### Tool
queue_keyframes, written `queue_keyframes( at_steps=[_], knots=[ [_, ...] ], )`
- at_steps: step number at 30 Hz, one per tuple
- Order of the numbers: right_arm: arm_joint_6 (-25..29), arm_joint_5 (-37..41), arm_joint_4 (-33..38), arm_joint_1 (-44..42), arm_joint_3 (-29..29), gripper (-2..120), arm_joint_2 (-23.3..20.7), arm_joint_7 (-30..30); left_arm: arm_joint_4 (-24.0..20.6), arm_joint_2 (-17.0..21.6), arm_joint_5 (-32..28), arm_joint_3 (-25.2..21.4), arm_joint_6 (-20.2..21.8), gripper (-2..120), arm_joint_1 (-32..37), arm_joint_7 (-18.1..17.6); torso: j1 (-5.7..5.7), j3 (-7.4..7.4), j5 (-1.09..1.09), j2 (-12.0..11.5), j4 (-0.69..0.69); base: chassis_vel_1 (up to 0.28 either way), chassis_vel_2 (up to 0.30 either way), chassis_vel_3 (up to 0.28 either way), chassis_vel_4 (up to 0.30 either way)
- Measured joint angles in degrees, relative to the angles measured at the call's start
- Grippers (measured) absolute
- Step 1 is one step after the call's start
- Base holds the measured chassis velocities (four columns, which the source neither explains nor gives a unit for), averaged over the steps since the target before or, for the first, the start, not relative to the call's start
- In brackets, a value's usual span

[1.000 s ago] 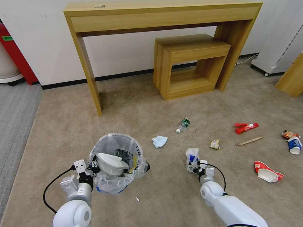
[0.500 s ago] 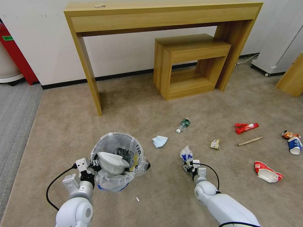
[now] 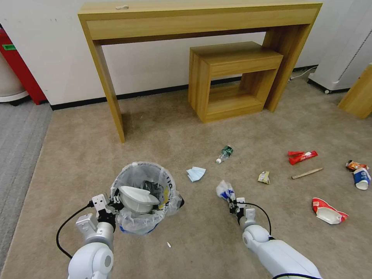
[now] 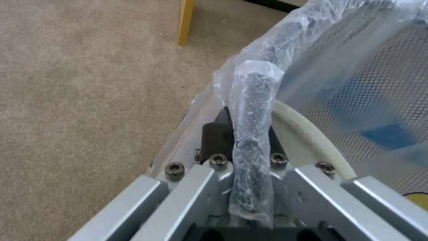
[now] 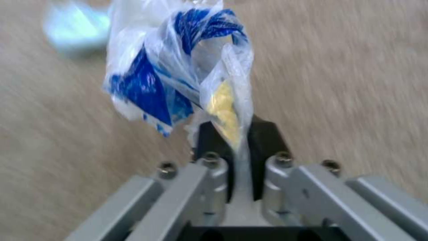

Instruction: Pick up the trash bin and place the garbage on the floor into it.

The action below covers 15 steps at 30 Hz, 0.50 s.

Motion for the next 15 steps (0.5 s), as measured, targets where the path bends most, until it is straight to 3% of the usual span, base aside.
queue_keyframes(
  at_steps=[3,4,7,8,15],
  knots=[
    [8.0,4.7,6.0,-1.4,1.1,0,-4.2,-11.6,0.3,0.1,0.1,-0.1,0.0,0,0.0,0.0,0.0,0.0,-0.01,0.0,-0.01,0.0,0.0,0.0,0.0],
    [8.0,4.7,6.0,-1.4,1.1,0,-4.2,-11.6,0.3,0.1,0.1,-0.1,0.0,0,0.0,0.0,0.0,0.0,-0.01,0.0,-0.01,0.0,0.0,0.0,0.0],
    [13.5,9.2,16.4,-2.8,2.4,0,-8.9,-21.4,0.4,0.0,0.3,-0.1,0.1,0,0.0,0.0,0.0,0.0,-0.01,0.0,0.0,0.0,0.0,0.0,0.0],
    [13.5,9.2,16.4,-2.8,2.4,0,-8.9,-21.4,0.4,0.0,0.3,-0.1,0.1,0,0.0,0.0,0.0,0.0,-0.01,0.0,0.0,0.0,0.0,0.0,0.0],
    [13.7,14.0,37.8,-1.7,1.4,0,-18.1,-25.9,-0.4,-0.8,0.9,1.0,1.1,0,0.1,-0.1,-0.01,-0.01,-0.01,0.0,-0.02,0.0,0.0,0.0,0.0]
  ],
)
